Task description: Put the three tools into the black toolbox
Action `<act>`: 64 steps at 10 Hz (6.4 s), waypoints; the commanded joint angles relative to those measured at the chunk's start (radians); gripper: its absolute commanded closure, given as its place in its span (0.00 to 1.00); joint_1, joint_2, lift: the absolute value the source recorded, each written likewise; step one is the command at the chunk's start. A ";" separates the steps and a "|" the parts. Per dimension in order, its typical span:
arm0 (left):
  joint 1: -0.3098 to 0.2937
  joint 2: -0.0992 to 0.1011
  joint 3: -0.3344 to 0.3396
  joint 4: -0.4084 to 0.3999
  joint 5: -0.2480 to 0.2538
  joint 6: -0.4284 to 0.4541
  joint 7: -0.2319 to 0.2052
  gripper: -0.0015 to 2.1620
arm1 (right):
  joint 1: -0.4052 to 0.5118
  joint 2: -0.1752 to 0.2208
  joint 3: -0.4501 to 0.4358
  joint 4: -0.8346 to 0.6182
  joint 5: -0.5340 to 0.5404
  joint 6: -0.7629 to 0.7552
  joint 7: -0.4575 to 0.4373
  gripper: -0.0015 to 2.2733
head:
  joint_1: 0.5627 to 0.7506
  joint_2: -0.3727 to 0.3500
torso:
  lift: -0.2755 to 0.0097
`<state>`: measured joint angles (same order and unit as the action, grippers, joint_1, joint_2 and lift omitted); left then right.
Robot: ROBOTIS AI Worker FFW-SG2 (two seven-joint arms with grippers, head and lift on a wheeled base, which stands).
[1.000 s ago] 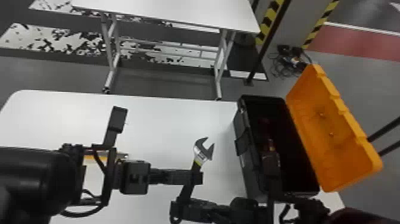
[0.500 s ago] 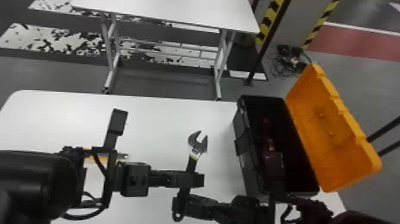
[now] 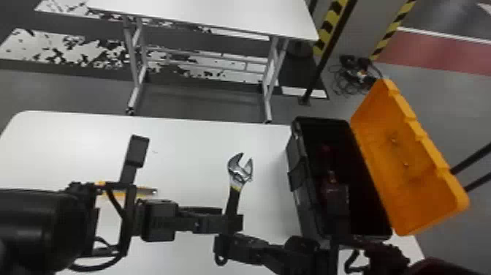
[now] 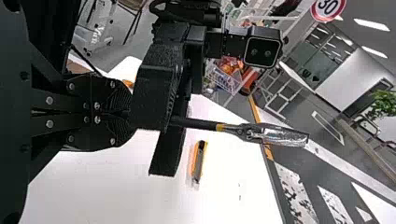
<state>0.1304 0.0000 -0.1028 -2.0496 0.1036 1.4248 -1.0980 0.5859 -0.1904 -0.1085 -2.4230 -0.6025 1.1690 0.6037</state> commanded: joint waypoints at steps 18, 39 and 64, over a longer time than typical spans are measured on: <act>0.342 0.044 0.400 -0.184 0.136 -0.207 0.023 0.03 | -0.074 -0.049 -0.238 -0.025 0.274 -0.173 -0.214 0.99 | 0.70 0.29 | 0.79; 0.525 0.031 0.450 -0.212 0.094 -0.392 0.129 0.03 | 0.138 0.048 0.001 0.102 0.115 -0.412 -0.041 0.03 | 0.70 0.63 | 0.79; 0.143 0.230 0.319 -0.057 -0.527 0.147 0.353 0.04 | 0.109 0.012 -0.011 0.213 0.049 -0.541 0.045 0.04 | 0.70 1.00 | 0.79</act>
<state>0.2792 0.2273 0.2280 -2.1101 -0.4009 1.5671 -0.7449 0.6948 -0.1779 -0.1169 -2.2103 -0.5490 0.6275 0.6489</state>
